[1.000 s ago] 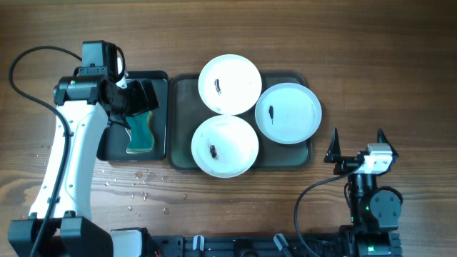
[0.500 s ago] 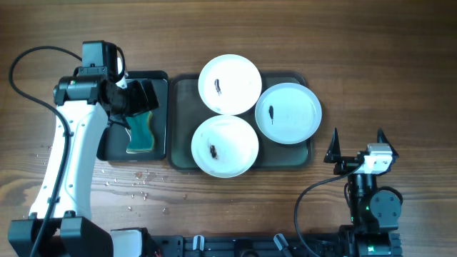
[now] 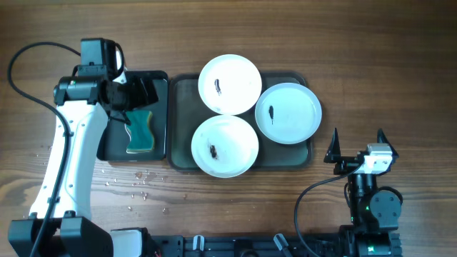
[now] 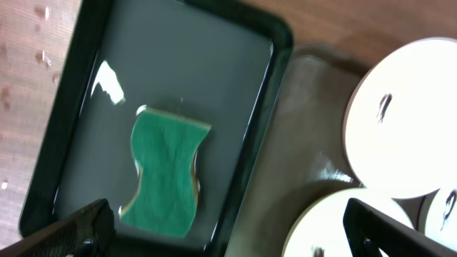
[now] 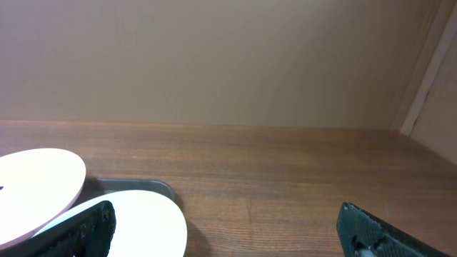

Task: Clean dirty plates on tray and stack at the side
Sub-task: 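Move the left gripper over the green sponge in the black tray, then raise the right arm and move its gripper to the top-right white plate, then lower the left gripper and pinch the green sponge, then lift the sponge out of the water with the left gripper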

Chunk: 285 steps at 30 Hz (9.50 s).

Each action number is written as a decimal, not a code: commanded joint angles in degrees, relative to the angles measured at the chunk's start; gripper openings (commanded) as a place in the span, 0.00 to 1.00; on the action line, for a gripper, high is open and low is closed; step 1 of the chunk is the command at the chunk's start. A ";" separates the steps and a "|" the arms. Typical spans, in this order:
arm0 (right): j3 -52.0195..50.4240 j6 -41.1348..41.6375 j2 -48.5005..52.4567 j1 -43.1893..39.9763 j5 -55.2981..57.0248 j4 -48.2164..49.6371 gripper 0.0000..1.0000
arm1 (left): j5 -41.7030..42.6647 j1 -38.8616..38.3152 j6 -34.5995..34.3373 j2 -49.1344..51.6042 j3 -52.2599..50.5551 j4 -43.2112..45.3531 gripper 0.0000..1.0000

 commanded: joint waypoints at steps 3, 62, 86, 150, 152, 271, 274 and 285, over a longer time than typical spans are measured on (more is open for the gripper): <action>-0.02 -0.52 0.11 -0.09 0.96 0.15 1.00 | 15.82 -0.20 -5.64 0.28 0.81 -2.25 1.00; 48.52 19.63 40.63 -0.07 -16.33 -25.88 1.00 | -4.55 -0.20 -4.81 0.81 0.04 -2.36 0.04; 74.79 22.60 82.53 16.70 -14.84 -47.89 0.64 | -4.55 -0.20 -5.25 0.81 0.04 -2.54 0.04; 72.26 12.11 107.56 20.57 -5.84 -18.01 0.58 | -10.49 -0.20 4.59 0.87 -17.68 13.84 0.73; 72.26 12.11 107.56 20.57 -5.86 -18.01 0.59 | -10.49 -0.20 4.57 0.87 -18.47 13.86 0.74; 72.26 12.15 107.56 20.57 -5.88 -18.08 0.75 | -8.13 -0.20 7.23 4.28 -30.97 38.47 0.04; 72.26 12.15 107.56 20.57 -5.88 -18.08 0.75 | -8.13 -0.20 7.26 1.49 -30.40 40.68 0.04; 72.26 12.15 107.56 20.57 -5.88 -18.03 0.75 | -8.13 -0.20 8.85 -13.49 -30.14 44.89 0.04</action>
